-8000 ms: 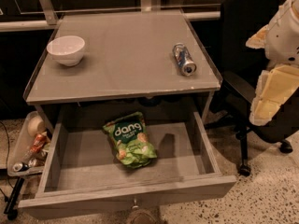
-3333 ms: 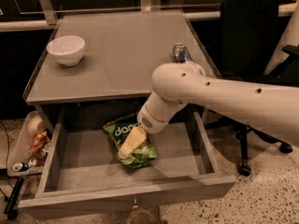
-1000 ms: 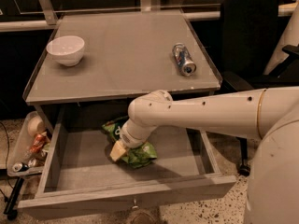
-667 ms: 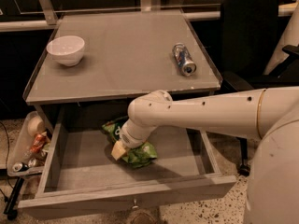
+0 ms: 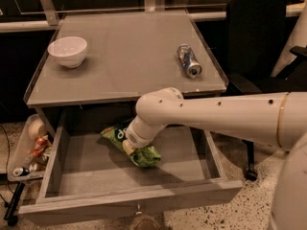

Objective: Pick green rice chip bag from top drawer and place on counter

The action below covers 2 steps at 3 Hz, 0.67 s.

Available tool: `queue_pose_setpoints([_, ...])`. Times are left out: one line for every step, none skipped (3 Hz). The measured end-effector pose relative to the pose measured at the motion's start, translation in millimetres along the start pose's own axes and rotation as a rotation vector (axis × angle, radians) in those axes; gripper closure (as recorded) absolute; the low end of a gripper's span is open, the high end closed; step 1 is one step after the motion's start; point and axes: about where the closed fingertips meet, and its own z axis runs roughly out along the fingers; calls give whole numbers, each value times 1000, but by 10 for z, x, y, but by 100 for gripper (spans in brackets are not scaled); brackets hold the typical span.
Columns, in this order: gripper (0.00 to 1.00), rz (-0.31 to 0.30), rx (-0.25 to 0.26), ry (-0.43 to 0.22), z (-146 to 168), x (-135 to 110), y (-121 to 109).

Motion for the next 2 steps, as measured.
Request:
queue_pose_setpoints([100,-59,-41,-52,-534,-69,43])
queue_pose_setpoints([100,-93,-81,-77,-987,67,96])
